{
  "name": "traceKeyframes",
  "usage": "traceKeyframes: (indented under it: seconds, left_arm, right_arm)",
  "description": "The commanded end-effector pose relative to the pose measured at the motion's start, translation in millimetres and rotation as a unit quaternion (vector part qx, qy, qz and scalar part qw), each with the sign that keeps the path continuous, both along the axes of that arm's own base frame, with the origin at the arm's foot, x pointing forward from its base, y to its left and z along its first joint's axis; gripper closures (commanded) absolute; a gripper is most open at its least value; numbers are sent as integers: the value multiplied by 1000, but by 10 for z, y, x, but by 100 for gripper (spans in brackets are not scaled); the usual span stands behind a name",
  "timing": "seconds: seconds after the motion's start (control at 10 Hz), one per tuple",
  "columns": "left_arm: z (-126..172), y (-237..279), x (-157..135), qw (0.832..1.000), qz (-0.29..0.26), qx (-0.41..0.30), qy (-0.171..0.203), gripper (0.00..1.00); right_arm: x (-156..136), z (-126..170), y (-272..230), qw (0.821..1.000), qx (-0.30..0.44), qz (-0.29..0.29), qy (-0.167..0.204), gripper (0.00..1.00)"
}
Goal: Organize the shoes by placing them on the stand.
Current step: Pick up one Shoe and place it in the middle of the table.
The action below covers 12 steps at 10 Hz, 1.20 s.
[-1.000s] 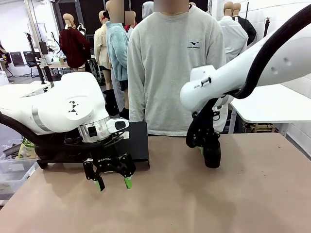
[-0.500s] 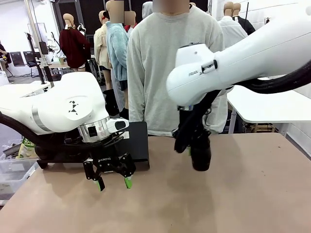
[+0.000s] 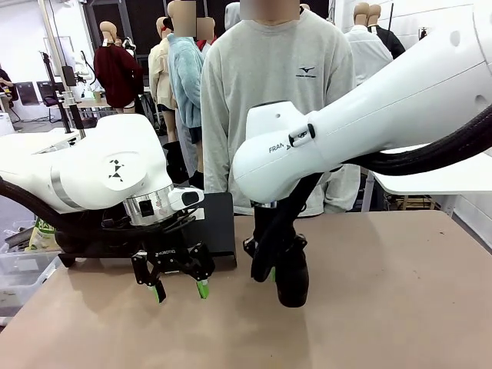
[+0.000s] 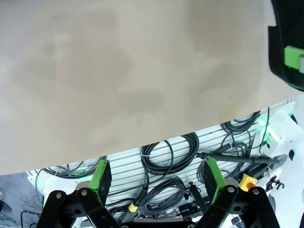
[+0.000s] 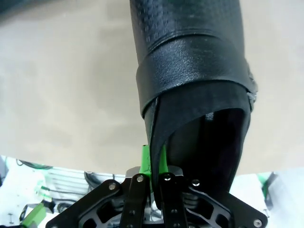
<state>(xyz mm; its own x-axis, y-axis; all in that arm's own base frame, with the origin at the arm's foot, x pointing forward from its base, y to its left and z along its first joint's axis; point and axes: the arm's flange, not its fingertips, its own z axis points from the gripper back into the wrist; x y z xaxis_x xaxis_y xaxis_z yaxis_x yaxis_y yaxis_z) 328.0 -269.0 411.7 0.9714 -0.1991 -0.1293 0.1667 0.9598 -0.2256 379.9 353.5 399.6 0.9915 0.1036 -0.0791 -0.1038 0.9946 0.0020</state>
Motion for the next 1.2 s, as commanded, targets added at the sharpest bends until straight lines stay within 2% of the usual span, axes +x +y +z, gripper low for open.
traceKeyframes:
  seconds: [0.0,0.3,0.4,0.5,0.8,0.9,1.1]
  left_arm:
    - [5,20,0,1000,1,-5,5,0]
    - [5,20,0,1000,1,-5,5,0]
    - [5,20,0,1000,1,-5,5,0]
    - [5,20,0,1000,1,-5,5,0]
    - [5,20,0,1000,1,-5,5,0]
    - [5,20,0,1000,1,-5,5,0]
    - [5,20,0,1000,1,-5,5,0]
  right_arm:
    - [-28,-60,-22,999,27,10,21,100]
    - [98,-274,13,995,40,36,87,100]
    - [130,-307,16,993,43,39,100,91]
    - [149,-337,22,991,48,42,117,74]
    - [166,-327,17,991,55,37,118,14]
    - [166,-313,10,991,58,39,116,0]
    - [157,-253,3,992,58,43,104,0]
